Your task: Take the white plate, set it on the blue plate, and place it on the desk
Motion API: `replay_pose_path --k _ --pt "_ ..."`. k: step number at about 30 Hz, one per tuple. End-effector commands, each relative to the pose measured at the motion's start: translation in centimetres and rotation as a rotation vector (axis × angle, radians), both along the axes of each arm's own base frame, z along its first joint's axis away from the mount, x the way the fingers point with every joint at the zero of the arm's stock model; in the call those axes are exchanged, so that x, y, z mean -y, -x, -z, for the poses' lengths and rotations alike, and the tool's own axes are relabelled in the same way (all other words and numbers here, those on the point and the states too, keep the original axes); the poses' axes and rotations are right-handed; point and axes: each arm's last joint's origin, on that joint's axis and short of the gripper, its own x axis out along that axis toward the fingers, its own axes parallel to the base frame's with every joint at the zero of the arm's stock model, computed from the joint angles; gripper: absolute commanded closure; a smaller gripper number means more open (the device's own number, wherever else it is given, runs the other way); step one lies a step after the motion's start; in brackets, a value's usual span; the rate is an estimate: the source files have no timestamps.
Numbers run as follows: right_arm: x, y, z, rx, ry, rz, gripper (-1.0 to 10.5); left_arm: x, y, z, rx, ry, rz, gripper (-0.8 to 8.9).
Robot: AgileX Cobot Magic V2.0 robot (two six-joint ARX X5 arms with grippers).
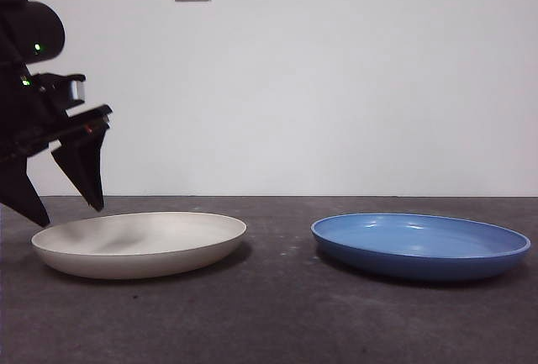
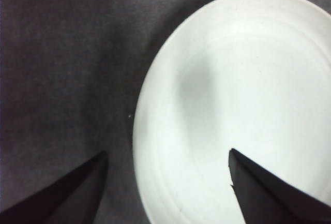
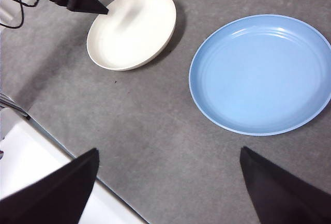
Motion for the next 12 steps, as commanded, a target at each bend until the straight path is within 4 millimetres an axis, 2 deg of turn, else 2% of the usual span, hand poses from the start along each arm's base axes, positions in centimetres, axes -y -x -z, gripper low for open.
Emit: replay_pose_path --k 1,8,12 --pt "-0.04 -0.04 -0.48 0.017 -0.007 0.000 5.1 0.33 -0.86 0.74 -0.006 -0.010 0.015 4.39" --pt "-0.04 -0.04 -0.48 0.017 -0.007 0.000 5.1 0.58 -1.11 1.64 -0.030 -0.014 0.020 4.60" --pt "-0.04 -0.04 -0.50 0.018 -0.007 0.000 5.1 0.58 -1.07 1.66 -0.035 -0.014 0.018 6.57"
